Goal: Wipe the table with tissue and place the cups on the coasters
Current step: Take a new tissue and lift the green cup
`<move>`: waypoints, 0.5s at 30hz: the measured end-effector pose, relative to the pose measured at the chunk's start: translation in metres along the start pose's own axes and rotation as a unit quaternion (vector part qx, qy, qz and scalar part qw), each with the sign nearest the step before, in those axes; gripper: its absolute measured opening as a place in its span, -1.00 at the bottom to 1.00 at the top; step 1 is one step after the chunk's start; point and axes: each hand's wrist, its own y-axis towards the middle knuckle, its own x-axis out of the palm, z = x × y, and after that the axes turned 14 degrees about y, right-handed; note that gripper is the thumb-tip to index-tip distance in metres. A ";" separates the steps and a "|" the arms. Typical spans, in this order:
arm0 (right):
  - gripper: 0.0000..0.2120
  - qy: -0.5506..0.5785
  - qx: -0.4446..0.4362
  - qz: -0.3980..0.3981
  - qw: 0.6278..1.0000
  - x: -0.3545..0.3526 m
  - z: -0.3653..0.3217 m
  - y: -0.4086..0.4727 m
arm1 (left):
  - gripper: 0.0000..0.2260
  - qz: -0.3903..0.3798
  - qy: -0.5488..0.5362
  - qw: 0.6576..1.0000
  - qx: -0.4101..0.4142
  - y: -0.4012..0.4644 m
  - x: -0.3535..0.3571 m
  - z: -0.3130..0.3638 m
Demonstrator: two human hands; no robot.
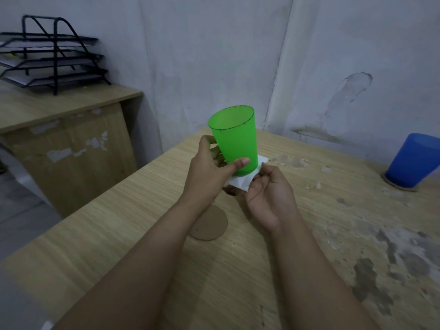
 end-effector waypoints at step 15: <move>-0.72 -0.056 -0.110 0.171 0.977 -0.007 -0.011 0.005 | -0.50 0.054 0.006 0.999 -0.005 0.003 -0.012 0.006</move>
